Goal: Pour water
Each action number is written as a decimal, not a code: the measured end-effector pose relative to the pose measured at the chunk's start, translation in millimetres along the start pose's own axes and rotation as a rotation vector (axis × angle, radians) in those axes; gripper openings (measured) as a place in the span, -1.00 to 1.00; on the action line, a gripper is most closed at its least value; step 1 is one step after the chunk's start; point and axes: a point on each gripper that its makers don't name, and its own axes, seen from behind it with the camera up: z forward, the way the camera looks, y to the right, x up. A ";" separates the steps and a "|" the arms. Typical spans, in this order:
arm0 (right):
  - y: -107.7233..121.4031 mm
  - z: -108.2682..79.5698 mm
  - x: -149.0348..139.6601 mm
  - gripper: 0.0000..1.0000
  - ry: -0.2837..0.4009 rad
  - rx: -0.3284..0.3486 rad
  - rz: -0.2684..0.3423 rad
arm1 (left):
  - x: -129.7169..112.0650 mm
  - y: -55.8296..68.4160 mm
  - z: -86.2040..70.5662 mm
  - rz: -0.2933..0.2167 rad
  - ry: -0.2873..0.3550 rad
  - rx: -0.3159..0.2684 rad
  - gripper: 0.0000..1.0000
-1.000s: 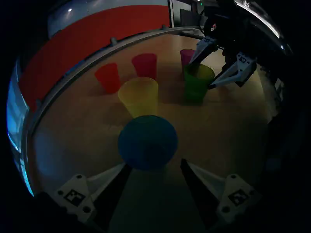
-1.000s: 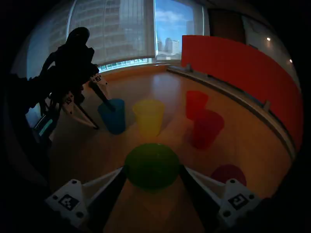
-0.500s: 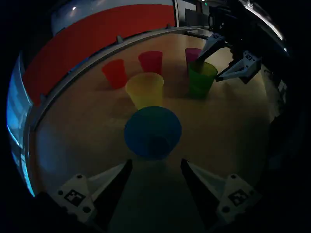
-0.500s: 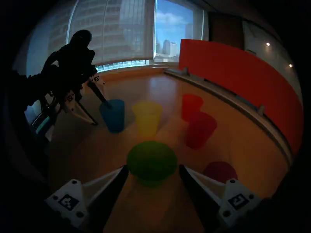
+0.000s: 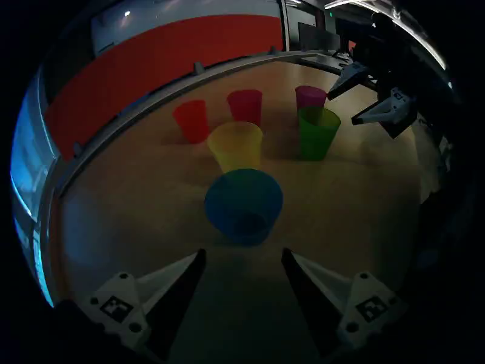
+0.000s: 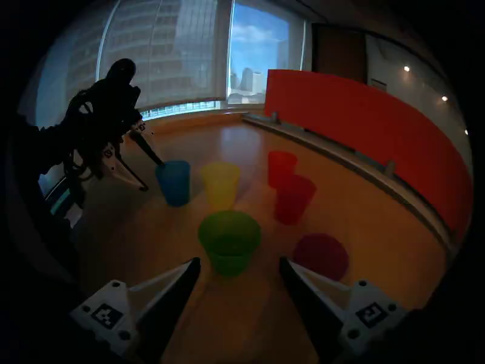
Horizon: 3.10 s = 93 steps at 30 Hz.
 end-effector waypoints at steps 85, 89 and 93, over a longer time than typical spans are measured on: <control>149.3 -150.1 49.6 0.99 0.556 -0.856 0.380 | 113.8 -110.8 -115.4 -0.384 0.822 0.708 0.86; 153.3 -153.6 49.0 0.99 0.541 -0.871 0.369 | 110.9 -112.4 -112.4 -0.388 0.831 0.721 0.85; 156.5 -157.1 49.9 0.99 0.527 -0.891 0.355 | 108.5 -112.5 -108.9 -0.392 0.842 0.728 0.85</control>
